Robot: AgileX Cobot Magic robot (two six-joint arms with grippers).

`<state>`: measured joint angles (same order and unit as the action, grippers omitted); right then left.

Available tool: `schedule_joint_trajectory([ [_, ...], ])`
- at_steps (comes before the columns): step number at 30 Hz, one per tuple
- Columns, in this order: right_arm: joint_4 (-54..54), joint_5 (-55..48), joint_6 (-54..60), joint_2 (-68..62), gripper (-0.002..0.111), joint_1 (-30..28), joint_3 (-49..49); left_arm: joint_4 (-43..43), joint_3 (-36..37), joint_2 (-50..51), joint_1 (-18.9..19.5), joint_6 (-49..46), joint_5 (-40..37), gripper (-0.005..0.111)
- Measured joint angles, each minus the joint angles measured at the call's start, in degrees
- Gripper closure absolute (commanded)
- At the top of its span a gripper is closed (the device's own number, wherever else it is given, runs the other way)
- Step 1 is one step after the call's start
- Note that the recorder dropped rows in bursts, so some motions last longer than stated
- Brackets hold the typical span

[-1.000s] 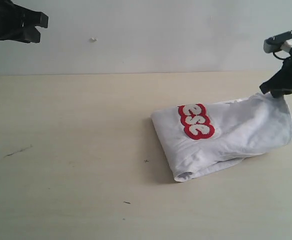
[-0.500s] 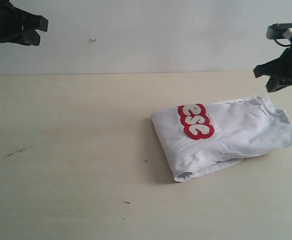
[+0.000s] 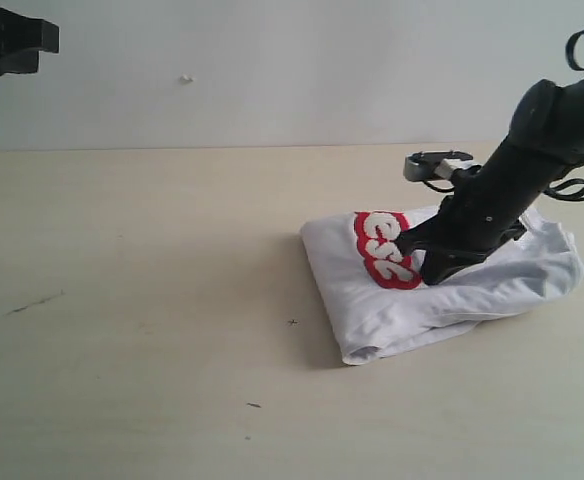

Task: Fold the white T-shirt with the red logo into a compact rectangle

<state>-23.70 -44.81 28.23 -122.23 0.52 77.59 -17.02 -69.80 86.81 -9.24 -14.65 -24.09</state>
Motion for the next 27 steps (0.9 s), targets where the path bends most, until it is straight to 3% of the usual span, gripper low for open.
schedule_joint_trajectory([
  [16, -4.2, 10.6, -7.0, -1.1, 0.108, 18.5, -0.1, -3.2, 1.0, -2.8, 0.0, -0.1, 0.5, 0.107],
  [27, -4.6, 9.5, -7.3, -0.6, 0.108, 21.8, 1.5, -4.0, 1.1, -4.9, 0.0, -0.1, 0.3, 0.107],
])
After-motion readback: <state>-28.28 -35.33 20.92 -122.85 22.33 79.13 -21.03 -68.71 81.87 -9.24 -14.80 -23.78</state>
